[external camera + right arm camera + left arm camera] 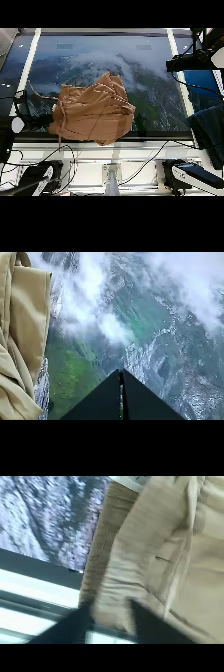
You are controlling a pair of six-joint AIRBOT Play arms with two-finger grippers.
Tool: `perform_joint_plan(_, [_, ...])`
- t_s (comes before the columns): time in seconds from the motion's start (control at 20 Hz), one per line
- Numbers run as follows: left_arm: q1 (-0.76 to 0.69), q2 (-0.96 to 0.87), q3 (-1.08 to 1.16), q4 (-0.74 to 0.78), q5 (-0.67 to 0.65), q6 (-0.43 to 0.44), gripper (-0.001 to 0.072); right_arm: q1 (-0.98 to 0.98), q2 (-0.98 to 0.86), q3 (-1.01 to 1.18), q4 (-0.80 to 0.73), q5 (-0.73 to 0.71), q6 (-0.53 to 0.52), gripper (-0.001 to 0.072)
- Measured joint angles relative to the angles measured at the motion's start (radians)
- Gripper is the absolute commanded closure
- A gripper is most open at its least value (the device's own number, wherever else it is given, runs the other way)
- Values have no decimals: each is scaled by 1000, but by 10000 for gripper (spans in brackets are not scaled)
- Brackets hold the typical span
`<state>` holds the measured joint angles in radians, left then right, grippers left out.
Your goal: Fold the clothes and pants, and hang the long-sleeved shirts on hangers.
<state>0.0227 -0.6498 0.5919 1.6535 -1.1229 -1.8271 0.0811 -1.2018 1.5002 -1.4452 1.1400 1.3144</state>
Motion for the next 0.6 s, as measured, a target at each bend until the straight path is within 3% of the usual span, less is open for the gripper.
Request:
perform_joint_plan(0.2, [13, 2, -27, 74, 21, 31, 301, 0, 0, 0, 4, 1, 1, 696])
perform_joint_plan(0.35, [18, 3, -71, 95, -4, 100, 301, 0, 0, 0, 5, 0, 1, 696])
perform_joint_plan(0.6, [79, 3, -172, -16, -11, 236, 304, 0, 0, 0, 5, 0, 1, 697])
